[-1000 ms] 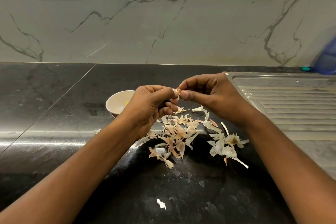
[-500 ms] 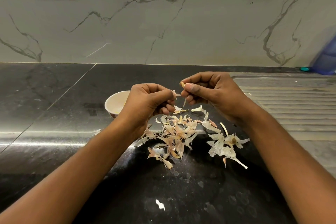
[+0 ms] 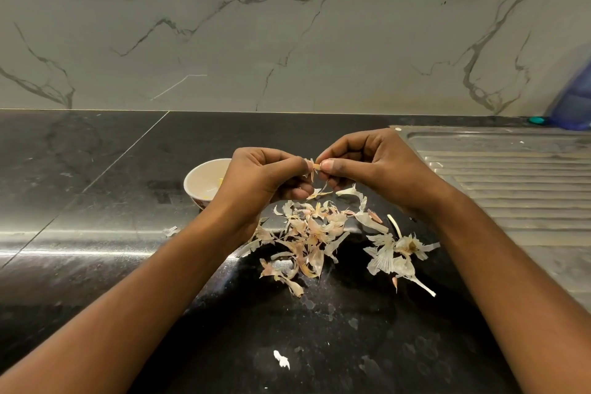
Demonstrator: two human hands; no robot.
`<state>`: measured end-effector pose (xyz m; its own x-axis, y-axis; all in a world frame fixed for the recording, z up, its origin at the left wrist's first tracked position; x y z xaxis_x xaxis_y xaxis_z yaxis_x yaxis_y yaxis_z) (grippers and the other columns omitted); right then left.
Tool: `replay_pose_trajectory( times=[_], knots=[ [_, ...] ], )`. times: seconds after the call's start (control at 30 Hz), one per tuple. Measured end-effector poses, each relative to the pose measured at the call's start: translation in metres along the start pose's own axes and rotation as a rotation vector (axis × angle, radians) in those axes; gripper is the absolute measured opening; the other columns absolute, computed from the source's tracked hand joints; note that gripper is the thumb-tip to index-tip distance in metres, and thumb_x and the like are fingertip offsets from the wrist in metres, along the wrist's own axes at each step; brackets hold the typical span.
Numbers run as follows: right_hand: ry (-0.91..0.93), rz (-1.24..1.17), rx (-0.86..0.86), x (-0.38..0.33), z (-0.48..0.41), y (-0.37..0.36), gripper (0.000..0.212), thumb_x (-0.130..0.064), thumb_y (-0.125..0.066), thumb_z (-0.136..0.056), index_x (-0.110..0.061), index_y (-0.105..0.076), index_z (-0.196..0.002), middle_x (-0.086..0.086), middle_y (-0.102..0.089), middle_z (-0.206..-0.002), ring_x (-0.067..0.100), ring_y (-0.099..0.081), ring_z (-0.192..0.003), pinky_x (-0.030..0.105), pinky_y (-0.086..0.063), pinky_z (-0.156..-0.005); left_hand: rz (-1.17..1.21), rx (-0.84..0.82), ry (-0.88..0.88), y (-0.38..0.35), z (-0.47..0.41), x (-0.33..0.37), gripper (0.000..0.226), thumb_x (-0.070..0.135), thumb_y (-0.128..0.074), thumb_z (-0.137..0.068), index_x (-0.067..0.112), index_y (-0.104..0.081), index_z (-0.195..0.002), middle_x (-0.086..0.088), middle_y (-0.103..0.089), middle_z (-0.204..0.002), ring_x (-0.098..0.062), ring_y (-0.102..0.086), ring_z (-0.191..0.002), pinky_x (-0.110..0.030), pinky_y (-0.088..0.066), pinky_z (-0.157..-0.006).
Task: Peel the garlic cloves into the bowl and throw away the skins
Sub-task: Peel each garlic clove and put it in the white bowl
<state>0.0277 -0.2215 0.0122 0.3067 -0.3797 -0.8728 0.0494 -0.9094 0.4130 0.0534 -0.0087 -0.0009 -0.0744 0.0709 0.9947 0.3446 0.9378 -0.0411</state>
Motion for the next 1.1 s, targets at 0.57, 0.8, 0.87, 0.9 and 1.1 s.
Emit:
replay_pose_trajectory(
  times=[0.57,0.8,0.87,0.9,1.1],
  knots=[
    [0.037,-0.170,-0.026,-0.0042,0.0016,-0.0013,0.019,-0.008,-0.070,-0.099,-0.005,-0.075,-0.118,0.015,-0.081,-0.103,0.024,-0.077,-0.088,0.029,-0.063,-0.081,0.048,0.005,0.062,0.0000,-0.0032,-0.0040,0.012,-0.003,-0.066,-0.096,-0.012,-0.072,-0.090,-0.017,-0.066,-0.076,-0.017,-0.059,-0.058,-0.022,-0.052,-0.054],
    [0.010,-0.253,-0.020,-0.0011,-0.0001,0.0036,0.022,-0.010,-0.064,-0.103,-0.010,-0.074,-0.122,0.008,-0.079,-0.098,0.018,-0.074,-0.085,0.029,-0.062,-0.081,0.069,0.005,0.063,-0.0003,-0.0027,-0.0022,0.011,-0.002,-0.068,-0.094,-0.005,-0.073,-0.085,-0.016,-0.066,-0.075,-0.018,-0.059,-0.059,-0.022,-0.052,-0.054],
    [0.002,-0.239,-0.043,-0.0003,-0.0005,0.0023,0.021,-0.010,-0.063,-0.104,-0.010,-0.073,-0.122,0.008,-0.079,-0.098,0.018,-0.073,-0.086,0.029,-0.062,-0.082,0.070,0.011,0.060,0.0005,-0.0026,-0.0015,0.010,-0.001,-0.071,-0.093,-0.004,-0.074,-0.084,-0.017,-0.067,-0.076,-0.019,-0.060,-0.061,-0.022,-0.053,-0.054],
    [-0.002,-0.234,-0.052,-0.0001,-0.0007,0.0021,0.020,-0.010,-0.062,-0.105,-0.009,-0.073,-0.121,0.008,-0.079,-0.098,0.018,-0.073,-0.086,0.029,-0.062,-0.082,0.071,0.015,0.059,0.0009,-0.0025,-0.0012,0.010,0.000,-0.072,-0.092,-0.004,-0.075,-0.084,-0.017,-0.068,-0.077,-0.019,-0.061,-0.061,-0.022,-0.053,-0.055],
    [-0.018,-0.195,-0.098,0.0014,-0.0006,0.0026,0.018,-0.010,-0.060,-0.106,-0.008,-0.073,-0.118,0.008,-0.077,-0.098,0.018,-0.072,-0.086,0.030,-0.061,-0.082,0.134,-0.023,0.080,0.0001,-0.0008,0.0016,0.006,-0.001,-0.072,-0.091,-0.005,-0.077,-0.090,-0.022,-0.071,-0.084,-0.020,-0.064,-0.066,-0.023,-0.056,-0.059]
  ],
)
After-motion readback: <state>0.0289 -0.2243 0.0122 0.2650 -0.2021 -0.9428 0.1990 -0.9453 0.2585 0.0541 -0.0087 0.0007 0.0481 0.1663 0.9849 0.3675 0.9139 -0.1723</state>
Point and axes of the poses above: each hand's wrist, its own z-axis away from the middle knuckle, its own y-axis out of the back of the hand, x = y × z, the point moved 2 cm from there along -z, towards the middle knuckle
